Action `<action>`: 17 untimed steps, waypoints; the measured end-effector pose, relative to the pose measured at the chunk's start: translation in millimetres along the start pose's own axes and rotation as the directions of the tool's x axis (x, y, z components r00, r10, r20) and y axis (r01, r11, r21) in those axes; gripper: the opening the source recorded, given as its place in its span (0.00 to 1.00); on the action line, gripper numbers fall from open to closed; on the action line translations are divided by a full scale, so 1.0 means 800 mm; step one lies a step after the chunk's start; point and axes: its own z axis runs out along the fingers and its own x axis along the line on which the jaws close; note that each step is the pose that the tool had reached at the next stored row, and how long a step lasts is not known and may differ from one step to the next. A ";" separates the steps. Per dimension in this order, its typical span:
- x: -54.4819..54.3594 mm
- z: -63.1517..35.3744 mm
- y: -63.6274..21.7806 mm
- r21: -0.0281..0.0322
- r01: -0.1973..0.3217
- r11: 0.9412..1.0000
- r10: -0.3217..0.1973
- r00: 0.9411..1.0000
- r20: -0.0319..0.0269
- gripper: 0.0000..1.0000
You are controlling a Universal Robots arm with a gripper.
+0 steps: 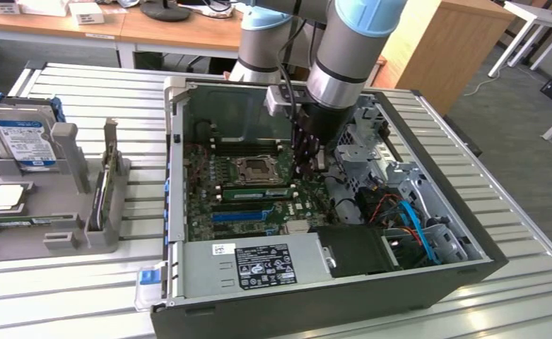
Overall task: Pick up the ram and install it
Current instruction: 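Press down the ram until it locks into place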
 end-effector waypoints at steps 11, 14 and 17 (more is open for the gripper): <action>0.000 0.006 0.000 0.000 0.000 1.000 0.000 1.000 0.000 0.11; 0.000 0.010 0.000 0.002 0.000 1.000 0.000 1.000 0.000 0.11; 0.000 0.013 0.000 0.002 0.000 1.000 0.000 1.000 0.000 0.11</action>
